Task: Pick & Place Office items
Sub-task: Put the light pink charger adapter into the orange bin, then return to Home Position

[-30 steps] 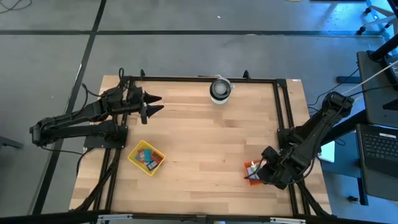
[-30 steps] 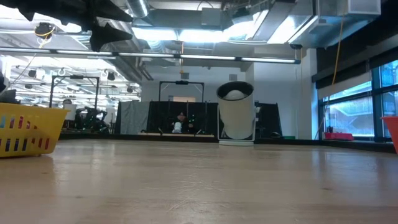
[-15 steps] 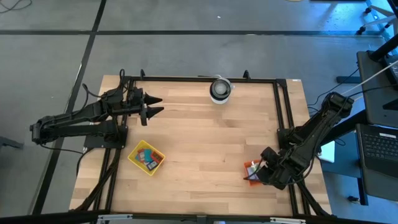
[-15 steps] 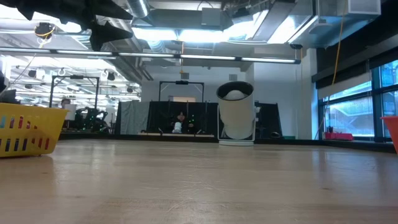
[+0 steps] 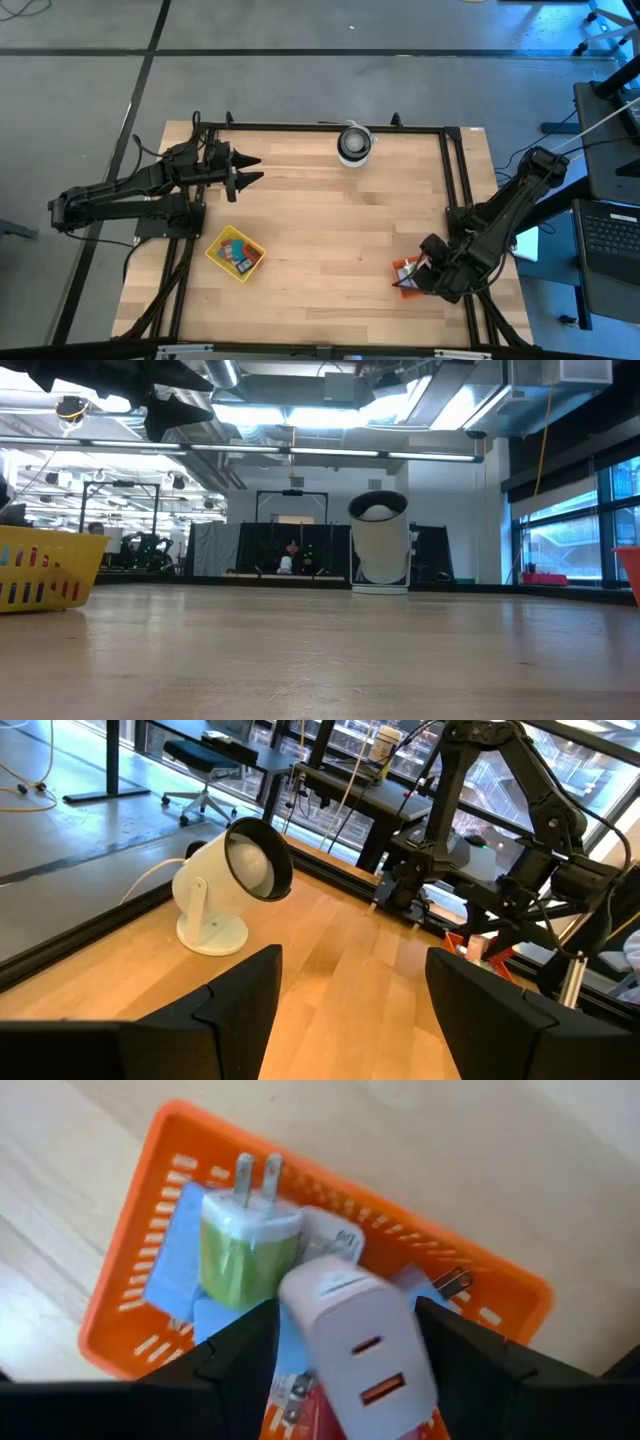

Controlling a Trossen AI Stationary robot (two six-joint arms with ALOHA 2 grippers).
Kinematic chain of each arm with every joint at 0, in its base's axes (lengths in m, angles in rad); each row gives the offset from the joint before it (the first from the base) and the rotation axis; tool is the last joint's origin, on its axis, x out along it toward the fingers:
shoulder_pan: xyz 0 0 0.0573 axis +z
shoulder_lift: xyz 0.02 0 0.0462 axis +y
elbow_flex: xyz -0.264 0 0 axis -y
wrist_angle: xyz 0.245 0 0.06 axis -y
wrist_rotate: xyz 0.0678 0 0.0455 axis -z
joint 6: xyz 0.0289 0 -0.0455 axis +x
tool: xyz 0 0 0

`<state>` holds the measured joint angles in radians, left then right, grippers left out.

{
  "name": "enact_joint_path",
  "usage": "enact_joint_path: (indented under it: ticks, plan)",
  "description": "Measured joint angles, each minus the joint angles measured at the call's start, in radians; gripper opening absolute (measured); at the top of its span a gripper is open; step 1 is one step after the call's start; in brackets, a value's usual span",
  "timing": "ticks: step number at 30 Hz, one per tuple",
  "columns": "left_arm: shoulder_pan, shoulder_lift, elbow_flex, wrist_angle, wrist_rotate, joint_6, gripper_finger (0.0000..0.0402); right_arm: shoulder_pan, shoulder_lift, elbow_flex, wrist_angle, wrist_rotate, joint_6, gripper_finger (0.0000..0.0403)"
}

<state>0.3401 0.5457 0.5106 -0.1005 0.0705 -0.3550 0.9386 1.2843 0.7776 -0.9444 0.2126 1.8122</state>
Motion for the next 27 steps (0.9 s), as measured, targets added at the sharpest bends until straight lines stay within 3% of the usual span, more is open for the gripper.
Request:
enact_joint_path:
  ticks: [16,27]
  plan:
    - [0.0,0.0,0.0,-0.001,0.007,-0.007,0.0244,0.001,-0.032,0.037,-0.121,0.006,0.039,0.0231]
    - [0.0,0.0,0.0,0.001,0.012,-0.008,0.0244,0.008,-0.032,0.091,-0.18,0.069,0.04,0.0231]
